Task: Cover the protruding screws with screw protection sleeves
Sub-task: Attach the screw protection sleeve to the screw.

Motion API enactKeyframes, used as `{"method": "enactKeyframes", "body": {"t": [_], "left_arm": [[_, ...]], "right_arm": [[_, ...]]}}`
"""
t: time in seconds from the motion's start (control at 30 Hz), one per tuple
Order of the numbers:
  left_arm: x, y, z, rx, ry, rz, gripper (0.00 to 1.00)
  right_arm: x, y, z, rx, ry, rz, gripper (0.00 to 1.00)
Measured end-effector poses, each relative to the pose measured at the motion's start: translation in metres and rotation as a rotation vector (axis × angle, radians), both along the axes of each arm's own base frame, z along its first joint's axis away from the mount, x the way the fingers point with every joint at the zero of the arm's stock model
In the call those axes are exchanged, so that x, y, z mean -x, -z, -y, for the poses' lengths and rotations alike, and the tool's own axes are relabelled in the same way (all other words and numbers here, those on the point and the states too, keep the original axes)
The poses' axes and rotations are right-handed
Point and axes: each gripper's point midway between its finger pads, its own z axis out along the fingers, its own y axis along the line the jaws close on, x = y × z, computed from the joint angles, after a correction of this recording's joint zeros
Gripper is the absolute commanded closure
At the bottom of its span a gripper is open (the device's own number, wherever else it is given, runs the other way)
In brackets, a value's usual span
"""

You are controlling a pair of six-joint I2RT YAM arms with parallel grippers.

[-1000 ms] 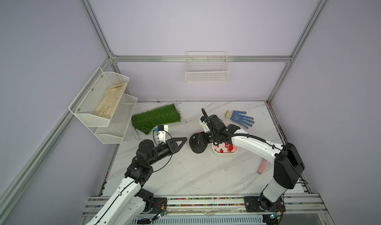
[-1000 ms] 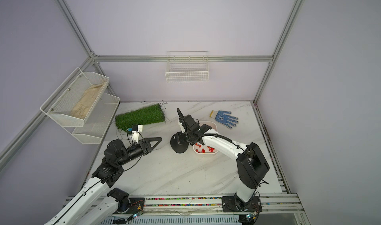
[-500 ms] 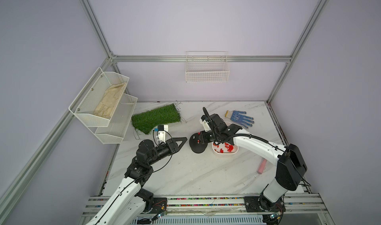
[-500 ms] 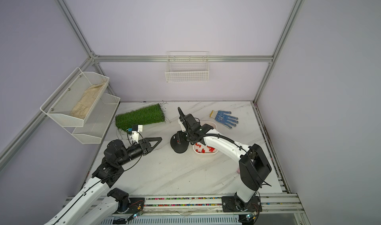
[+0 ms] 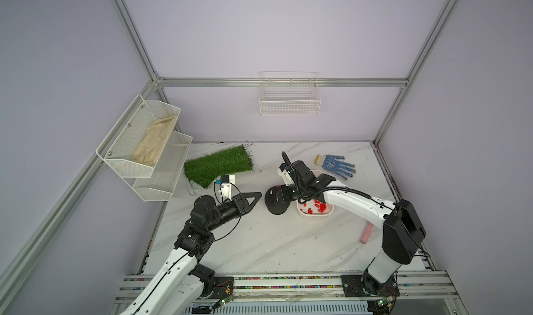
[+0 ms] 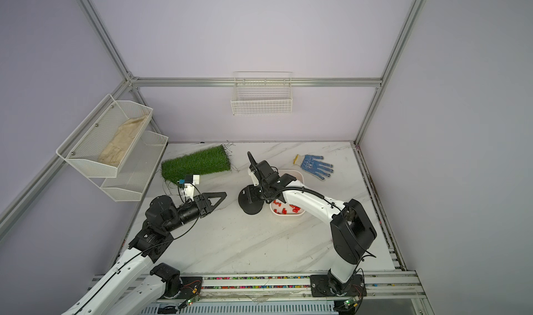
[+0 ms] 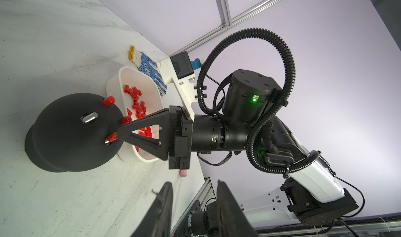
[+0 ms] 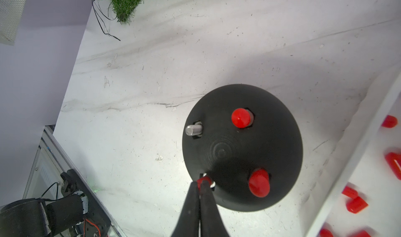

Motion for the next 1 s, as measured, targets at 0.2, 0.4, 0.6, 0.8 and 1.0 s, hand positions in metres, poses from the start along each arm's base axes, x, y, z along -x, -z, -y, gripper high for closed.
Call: {"method": "enactKeyframes", "body": {"t": [0.2,0.4,0.6,0.8,1.0], "left_arm": [[-0.0002,0.0003,0.0001,0.000,0.000,-0.001,0.65],[-0.0008,0.0014,0.0004,-0.002,0.000,-0.005,0.64],[-0.0012,0.0009,0.0006,-0.001,0.001,-0.002,0.65],[-0.0029,0.0001,0.0015,0.002,0.003,0.003,0.64],[-0.0029,-0.0002,0.0014,0.002,0.003,0.004,0.64]], "right_arm": [[-0.0007,0.0011,0.0002,0.001,0.002,-0.002,0.92],[-0.0023,0.0035,0.0022,0.015,0.008,0.003,0.92],[-0.0030,0.0045,0.0040,0.028,0.012,0.009,0.92],[-0.0031,0.0050,0.0039,0.029,0.012,0.009,0.92],[-0.0029,0.0048,0.0037,0.028,0.010,0.009,0.89]]}}
